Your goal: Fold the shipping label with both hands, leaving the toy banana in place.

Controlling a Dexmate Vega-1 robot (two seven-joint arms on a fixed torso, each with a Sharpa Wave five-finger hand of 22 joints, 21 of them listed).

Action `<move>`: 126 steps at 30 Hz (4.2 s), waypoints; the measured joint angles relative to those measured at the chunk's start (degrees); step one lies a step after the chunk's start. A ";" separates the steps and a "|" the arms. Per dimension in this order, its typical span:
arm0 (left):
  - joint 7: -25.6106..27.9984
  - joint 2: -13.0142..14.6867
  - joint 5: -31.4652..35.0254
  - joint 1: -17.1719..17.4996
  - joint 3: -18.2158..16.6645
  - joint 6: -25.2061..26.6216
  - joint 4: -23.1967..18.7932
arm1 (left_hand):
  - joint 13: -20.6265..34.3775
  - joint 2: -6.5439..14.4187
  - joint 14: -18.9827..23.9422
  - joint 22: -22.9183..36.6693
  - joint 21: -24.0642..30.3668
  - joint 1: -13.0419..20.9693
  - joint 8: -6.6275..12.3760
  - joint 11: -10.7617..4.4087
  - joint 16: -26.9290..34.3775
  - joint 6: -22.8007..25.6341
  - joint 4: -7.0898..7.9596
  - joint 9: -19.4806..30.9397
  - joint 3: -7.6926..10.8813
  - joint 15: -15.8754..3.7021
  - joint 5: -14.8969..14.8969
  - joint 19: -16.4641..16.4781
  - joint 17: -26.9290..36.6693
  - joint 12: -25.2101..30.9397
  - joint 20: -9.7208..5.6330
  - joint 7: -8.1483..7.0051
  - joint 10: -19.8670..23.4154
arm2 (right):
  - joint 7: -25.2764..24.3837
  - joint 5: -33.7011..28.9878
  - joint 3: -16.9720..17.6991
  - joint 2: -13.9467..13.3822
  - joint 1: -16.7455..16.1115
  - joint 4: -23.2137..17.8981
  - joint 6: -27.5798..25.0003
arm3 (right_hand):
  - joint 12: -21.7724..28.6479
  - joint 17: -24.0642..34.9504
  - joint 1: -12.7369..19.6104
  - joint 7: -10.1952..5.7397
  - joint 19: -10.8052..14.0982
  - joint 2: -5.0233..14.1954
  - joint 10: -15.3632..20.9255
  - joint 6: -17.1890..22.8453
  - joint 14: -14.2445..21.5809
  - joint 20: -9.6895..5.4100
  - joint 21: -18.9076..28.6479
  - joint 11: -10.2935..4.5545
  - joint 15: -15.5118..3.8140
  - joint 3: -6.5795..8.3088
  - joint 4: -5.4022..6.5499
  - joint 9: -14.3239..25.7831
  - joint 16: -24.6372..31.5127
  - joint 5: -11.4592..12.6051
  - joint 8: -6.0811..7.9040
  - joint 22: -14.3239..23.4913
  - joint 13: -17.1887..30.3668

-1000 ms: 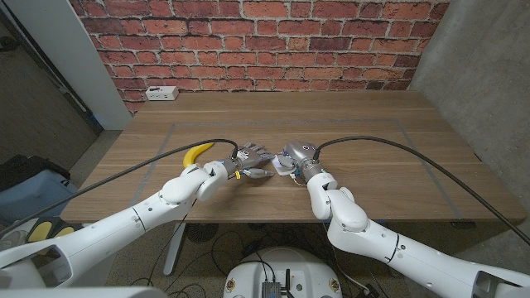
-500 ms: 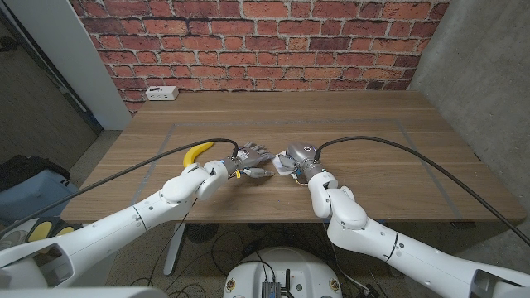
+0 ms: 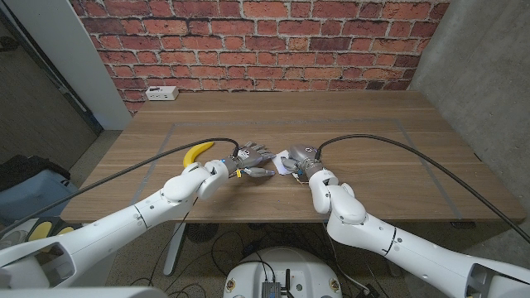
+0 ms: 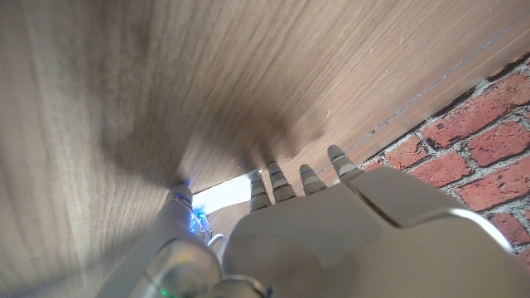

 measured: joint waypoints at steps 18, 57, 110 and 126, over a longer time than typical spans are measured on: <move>-0.05 0.02 -0.06 -0.03 0.05 0.09 -0.08 | -0.09 0.00 0.31 0.00 -0.41 0.00 -0.12 -0.09 0.01 0.01 -0.24 0.02 -0.24 -0.31 0.00 0.00 0.00 -0.20 0.01 -0.01 0.10 | -1.13 2.63 0.34 -0.96 -0.28 -0.34 -0.55 | -0.98 0.64 0.00 -2.99 2.88 0.00 -1.23 -1.57 2.29 0.41 1.90 -0.94 -0.02 1.31 0.93 0.01 0.32 0.23 -1.12 -0.03 -0.12; 0.02 -0.26 -0.32 -0.10 0.18 0.09 -0.07 | 0.03 0.33 0.31 0.00 -0.85 0.32 -0.44 0.54 0.01 -0.85 -0.23 -0.03 -0.23 -0.31 0.18 0.01 0.01 -0.39 0.01 0.25 -0.52 | -12.50 4.76 3.68 -1.19 -4.68 -0.61 3.36 | 2.17 3.53 -1.83 1.66 6.83 -0.31 6.19 5.92 10.84 0.72 5.50 0.56 0.43 1.90 2.20 0.38 2.79 0.23 2.25 0.50 1.63; 0.10 -0.34 -0.34 -0.44 0.34 -0.09 0.31 | -0.03 0.94 0.31 -0.01 -1.68 0.44 -0.34 0.73 -0.22 -1.55 -0.08 0.03 -0.72 -0.31 0.15 0.01 0.01 -0.63 0.02 0.71 -0.92 | -18.96 7.97 4.92 -0.83 -5.02 2.97 11.43 | -8.10 1.25 -1.44 -6.37 -6.08 -0.71 -12.99 -15.48 -8.97 0.90 2.21 -4.30 -0.34 4.09 -2.29 0.11 -10.71 0.23 -5.78 -0.57 -0.49; 0.02 -0.45 -0.61 -0.70 0.40 -0.15 0.54 | 0.01 0.99 0.31 -0.01 -1.90 0.38 -0.01 0.73 -0.22 -1.87 -0.23 0.00 -0.88 -0.31 0.15 0.01 0.01 -0.62 0.02 0.45 -0.92 | -13.35 8.41 3.64 0.40 -2.18 4.12 7.06 | -10.03 -0.18 -2.75 -4.52 -10.69 -1.17 -21.47 -22.02 -17.74 0.05 -0.90 -5.87 0.15 2.65 -2.83 -0.68 -13.54 -0.24 -6.84 -0.73 -1.52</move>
